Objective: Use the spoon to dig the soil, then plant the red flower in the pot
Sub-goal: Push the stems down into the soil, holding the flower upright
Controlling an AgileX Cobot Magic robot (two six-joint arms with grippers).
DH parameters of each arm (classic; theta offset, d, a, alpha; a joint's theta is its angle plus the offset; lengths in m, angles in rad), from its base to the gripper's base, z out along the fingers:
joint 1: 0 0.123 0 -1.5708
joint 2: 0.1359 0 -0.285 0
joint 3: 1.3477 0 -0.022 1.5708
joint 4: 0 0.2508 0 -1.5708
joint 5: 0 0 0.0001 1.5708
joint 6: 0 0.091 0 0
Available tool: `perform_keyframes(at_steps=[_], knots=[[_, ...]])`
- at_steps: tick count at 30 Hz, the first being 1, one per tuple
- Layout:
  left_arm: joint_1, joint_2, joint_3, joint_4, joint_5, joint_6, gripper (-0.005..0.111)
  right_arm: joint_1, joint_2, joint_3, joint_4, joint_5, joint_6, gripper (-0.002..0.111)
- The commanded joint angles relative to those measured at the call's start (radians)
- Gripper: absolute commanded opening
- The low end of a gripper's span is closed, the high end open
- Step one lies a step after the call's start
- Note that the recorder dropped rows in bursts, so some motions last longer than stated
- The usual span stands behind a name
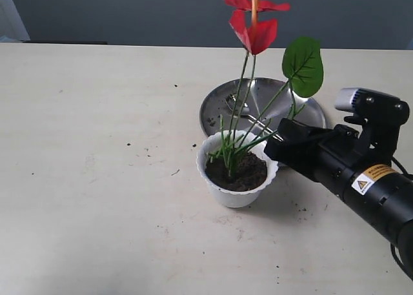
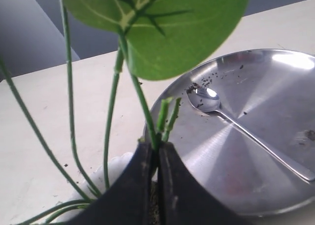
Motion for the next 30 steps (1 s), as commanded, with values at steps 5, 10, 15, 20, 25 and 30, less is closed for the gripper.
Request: perform_keyframes(at_steps=[5, 10, 15, 20, 25, 30], knots=[[-0.003, -0.005, 0.000, 0.002, 0.001, -0.004, 0.000, 0.002, 0.023, 0.024, -0.015, 0.221, -0.039, -0.001], [-0.003, -0.005, 0.000, 0.002, 0.001, -0.004, 0.000, 0.002, 0.023, 0.024, -0.015, 0.221, -0.039, -0.001], [-0.003, -0.005, 0.000, 0.002, 0.001, -0.004, 0.000, 0.002, 0.023, 0.024, -0.015, 0.210, -0.039, 0.001], [-0.003, -0.005, 0.000, 0.002, 0.001, -0.004, 0.000, 0.002, 0.023, 0.024, -0.011, 0.210, -0.039, 0.026], [-0.003, -0.005, 0.000, 0.002, 0.001, -0.004, 0.000, 0.002, 0.002, 0.024, -0.005, 0.198, -0.039, 0.026], [-0.003, -0.005, 0.000, 0.002, 0.001, -0.004, 0.000, 0.002, -0.148, 0.024, 0.019, 0.144, -0.142, 0.026]])
